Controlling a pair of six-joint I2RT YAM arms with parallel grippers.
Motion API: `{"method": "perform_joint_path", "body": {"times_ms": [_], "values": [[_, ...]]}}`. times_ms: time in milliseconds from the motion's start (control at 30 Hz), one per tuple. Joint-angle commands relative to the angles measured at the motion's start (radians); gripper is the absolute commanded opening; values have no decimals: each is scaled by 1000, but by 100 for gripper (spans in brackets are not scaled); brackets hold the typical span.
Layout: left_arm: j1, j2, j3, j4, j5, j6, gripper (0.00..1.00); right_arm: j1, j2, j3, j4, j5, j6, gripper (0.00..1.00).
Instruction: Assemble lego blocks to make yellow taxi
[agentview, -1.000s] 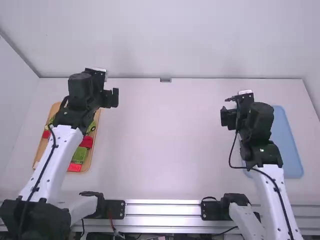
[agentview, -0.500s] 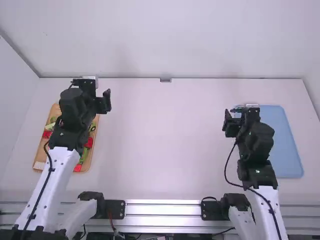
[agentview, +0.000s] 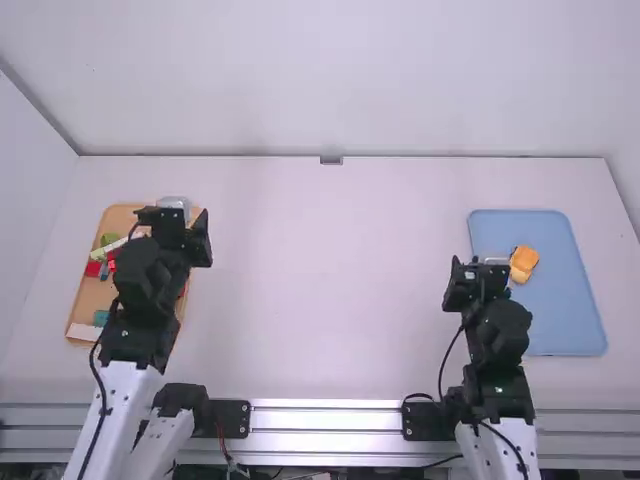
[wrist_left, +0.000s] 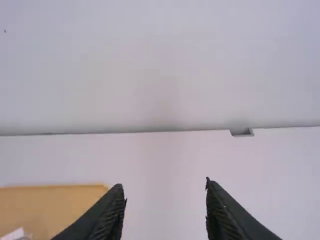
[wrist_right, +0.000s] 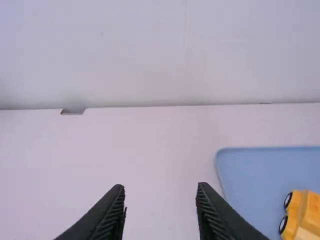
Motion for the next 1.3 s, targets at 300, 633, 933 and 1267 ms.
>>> {"method": "perform_joint_path", "body": {"times_ms": [300,633,933,1267], "values": [[1,-257,-247,6,-2,-6,17,-1,-210,-210,3,-2,7,17],[1,-450,-440,6,-2,-6,0,-1,-344,-252,3,-2,7,3],[1,-568,-558,6,-2,-6,0,-1,-366,-252,3,-2,7,0],[1,-680,-606,6,-2,-6,0,-1,-366,-252,3,-2,7,0]]}}
